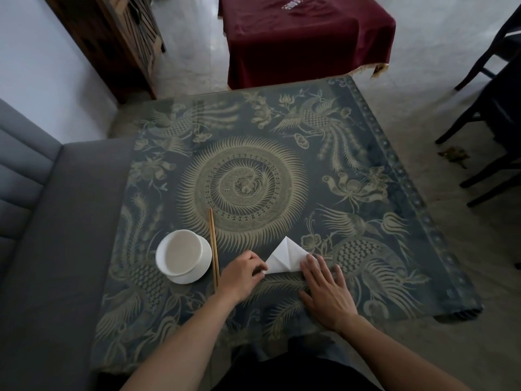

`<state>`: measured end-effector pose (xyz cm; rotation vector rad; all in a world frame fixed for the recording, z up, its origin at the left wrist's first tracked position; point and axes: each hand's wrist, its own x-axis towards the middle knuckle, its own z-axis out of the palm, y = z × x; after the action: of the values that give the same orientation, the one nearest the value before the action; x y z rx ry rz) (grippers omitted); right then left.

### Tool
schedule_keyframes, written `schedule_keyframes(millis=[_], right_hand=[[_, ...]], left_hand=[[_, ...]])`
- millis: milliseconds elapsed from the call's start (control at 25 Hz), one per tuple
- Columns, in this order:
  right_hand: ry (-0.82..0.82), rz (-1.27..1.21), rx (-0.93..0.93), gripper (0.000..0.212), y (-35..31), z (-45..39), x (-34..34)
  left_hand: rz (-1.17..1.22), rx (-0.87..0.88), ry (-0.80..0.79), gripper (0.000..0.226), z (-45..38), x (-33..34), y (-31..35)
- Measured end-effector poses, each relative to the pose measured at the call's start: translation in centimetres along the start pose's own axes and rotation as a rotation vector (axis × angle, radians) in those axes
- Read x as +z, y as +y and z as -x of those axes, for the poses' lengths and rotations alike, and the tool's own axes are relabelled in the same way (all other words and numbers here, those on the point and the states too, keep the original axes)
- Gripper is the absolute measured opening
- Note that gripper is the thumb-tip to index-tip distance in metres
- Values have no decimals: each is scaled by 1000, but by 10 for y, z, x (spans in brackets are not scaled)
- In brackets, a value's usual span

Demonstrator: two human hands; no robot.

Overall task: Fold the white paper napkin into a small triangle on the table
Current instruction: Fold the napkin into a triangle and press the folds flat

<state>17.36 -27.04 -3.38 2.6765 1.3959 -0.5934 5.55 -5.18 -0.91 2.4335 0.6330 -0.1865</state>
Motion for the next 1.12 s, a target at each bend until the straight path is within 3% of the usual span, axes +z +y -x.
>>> schedule_keyframes(millis=[320, 480, 560, 680, 1120], right_hand=[[-10, 50, -10, 75, 12, -2, -3], [62, 59, -95, 73, 7, 1, -15], [96, 56, -147, 71, 0, -3, -20], [97, 31, -151, 72, -8, -17, -22], [68, -22, -157, 72, -4, -39, -3]], left_hand=[[-101, 41, 14, 23, 9, 4, -5], [-274, 278, 115, 33, 10, 9, 4], [-340, 340, 66, 49, 5, 15, 14], [-422, 322, -51, 68, -9, 22, 28], [-472, 192, -213, 77, -19, 52, 20]])
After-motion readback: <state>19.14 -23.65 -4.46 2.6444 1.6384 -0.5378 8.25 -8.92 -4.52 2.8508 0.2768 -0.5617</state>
